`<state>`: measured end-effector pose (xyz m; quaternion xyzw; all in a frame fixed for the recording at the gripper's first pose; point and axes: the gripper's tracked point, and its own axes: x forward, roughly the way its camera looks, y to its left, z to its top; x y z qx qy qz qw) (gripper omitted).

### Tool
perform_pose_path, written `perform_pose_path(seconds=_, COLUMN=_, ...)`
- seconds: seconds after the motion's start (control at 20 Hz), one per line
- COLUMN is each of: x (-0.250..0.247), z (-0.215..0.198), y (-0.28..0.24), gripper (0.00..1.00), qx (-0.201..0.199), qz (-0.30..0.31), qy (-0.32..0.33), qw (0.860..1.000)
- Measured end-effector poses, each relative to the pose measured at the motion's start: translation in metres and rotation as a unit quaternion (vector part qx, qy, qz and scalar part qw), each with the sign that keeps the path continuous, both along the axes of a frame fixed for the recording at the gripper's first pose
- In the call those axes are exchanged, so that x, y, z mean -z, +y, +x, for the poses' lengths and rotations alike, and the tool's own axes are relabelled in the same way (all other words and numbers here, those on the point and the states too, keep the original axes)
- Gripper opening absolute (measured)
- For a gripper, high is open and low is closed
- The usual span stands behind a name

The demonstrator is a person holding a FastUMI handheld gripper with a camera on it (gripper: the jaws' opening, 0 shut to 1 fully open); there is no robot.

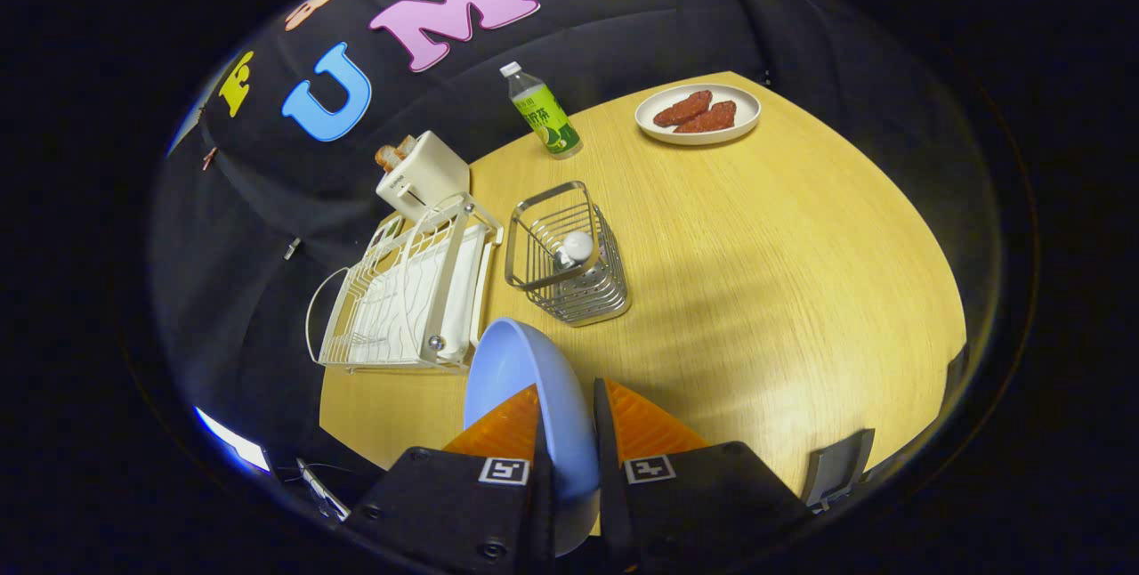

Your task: Take the plate from the dish rack, then take the spoon from the basket and place it into the plate.

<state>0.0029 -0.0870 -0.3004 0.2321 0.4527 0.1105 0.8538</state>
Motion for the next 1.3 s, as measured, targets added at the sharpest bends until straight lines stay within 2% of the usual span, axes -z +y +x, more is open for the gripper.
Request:
perform_pose_path(seconds=0.25, x=0.028, z=0.002, y=0.004, gripper=0.25, qx=-0.037, qz=0.033, qy=0.025, qw=0.998)
perform_pose_path(seconds=0.55, x=0.044, z=-0.002, y=-0.01, gripper=0.3, qx=-0.078, qz=-0.002, qy=0.009, qw=0.997)
perform_pose_path(seconds=0.65, x=0.04, z=0.0, y=-0.014, gripper=0.4, qx=-0.101, qz=-0.026, qy=-0.022, qw=0.994)
perform_pose_path(seconds=0.75, x=0.028, z=0.007, y=-0.018, gripper=0.61, qx=-0.121, qz=-0.04, qy=-0.064, qw=0.99)
perform_pose_path(seconds=0.8, x=0.02, z=0.008, y=-0.02, gripper=0.81, qx=-0.123, qz=-0.04, qy=-0.084, qw=0.988)
perform_pose_path(seconds=0.9, x=0.002, z=0.015, y=-0.023, gripper=0.97, qx=-0.125, qz=-0.041, qy=-0.13, qw=0.983)
perform_pose_path(seconds=1.15, x=-0.051, z=0.04, y=-0.024, gripper=0.98, qx=-0.129, qz=-0.059, qy=-0.259, qw=0.955)
perform_pose_path(seconds=1.3, x=-0.064, z=0.054, y=-0.014, gripper=0.98, qx=-0.136, qz=-0.063, qy=-0.298, qw=0.943)
